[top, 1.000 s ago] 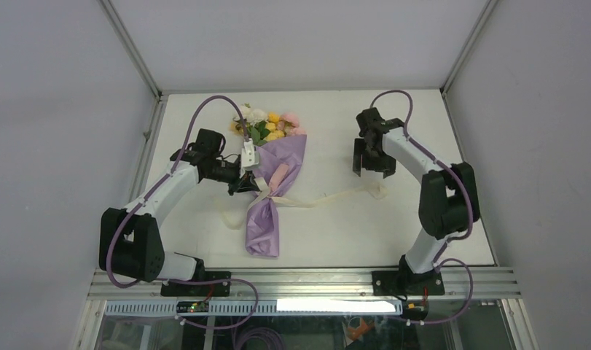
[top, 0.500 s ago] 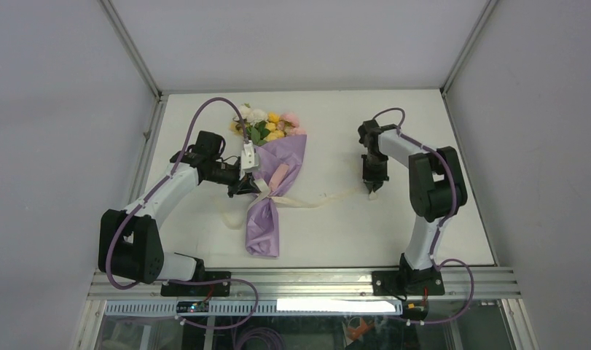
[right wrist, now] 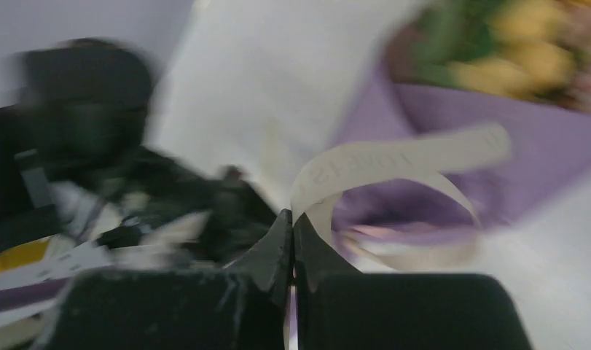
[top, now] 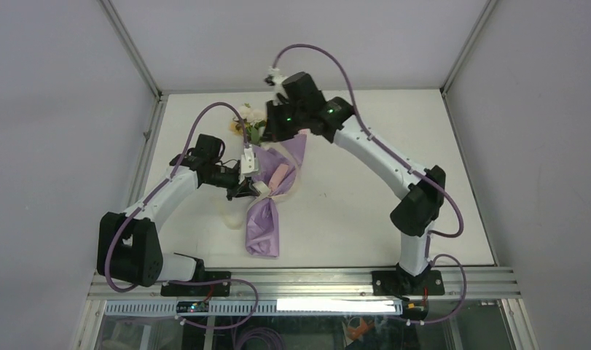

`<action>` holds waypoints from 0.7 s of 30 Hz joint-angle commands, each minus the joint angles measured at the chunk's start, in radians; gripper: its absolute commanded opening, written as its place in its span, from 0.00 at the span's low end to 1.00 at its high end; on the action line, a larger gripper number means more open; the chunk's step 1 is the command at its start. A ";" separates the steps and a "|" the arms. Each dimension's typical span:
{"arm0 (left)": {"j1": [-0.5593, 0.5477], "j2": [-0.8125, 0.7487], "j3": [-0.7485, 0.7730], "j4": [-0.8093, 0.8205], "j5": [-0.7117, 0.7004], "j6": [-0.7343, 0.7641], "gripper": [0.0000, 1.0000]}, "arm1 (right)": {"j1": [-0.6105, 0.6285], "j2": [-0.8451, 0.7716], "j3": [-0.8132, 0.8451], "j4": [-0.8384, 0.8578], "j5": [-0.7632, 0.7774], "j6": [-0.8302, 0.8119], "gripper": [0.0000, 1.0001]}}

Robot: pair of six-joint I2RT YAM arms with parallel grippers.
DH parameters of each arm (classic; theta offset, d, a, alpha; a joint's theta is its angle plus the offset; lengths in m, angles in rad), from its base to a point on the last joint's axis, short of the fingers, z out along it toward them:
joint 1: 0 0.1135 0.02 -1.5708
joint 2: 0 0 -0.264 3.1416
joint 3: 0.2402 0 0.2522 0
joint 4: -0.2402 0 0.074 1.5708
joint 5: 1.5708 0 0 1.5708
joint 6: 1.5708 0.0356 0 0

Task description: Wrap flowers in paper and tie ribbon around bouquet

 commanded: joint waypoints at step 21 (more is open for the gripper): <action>-0.004 -0.120 -0.079 0.114 0.031 0.041 0.00 | 0.255 0.362 0.410 0.122 0.007 0.289 0.29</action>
